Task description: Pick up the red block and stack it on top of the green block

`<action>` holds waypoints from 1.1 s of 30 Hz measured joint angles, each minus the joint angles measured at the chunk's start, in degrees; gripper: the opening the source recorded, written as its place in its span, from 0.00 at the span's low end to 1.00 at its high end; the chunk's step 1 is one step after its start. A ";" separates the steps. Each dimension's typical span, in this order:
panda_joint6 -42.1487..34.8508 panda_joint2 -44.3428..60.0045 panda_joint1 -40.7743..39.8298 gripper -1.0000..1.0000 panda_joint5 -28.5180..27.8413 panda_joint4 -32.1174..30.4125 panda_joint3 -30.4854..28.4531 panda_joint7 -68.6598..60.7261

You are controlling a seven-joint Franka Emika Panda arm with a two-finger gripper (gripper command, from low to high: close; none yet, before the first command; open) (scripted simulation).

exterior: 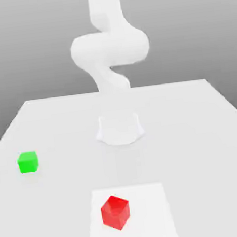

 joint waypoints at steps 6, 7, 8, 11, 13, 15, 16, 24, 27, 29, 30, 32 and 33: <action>6.66 12.86 -3.36 0.50 -0.81 -5.54 2.08 7.50; 7.74 14.95 -3.62 0.50 -1.07 -6.44 2.14 8.79; 8.81 17.03 -4.07 0.50 -1.25 -7.33 2.37 10.05; 12.04 23.27 -5.31 0.50 -1.69 -10.02 2.94 13.74; 14.20 27.43 -5.99 0.50 -1.93 -11.81 3.16 16.14; 16.35 31.58 -6.52 0.50 -2.05 -13.61 3.24 18.47; 17.43 33.66 -6.70 0.50 -2.05 -14.50 3.21 19.58; 27.83 50.16 -7.15 0.50 -1.55 -18.58 2.56 25.34; 33.03 56.33 -6.36 0.00 -2.66 -17.77 1.52 26.23; 33.05 56.33 -6.36 0.00 -2.68 -17.77 1.53 26.24; 33.07 56.33 -6.36 0.00 -2.71 -17.77 1.53 26.28; 33.13 56.34 -6.36 0.00 -2.77 -17.77 1.55 26.34; 33.97 57.34 -6.18 0.00 -2.96 -17.62 1.33 26.49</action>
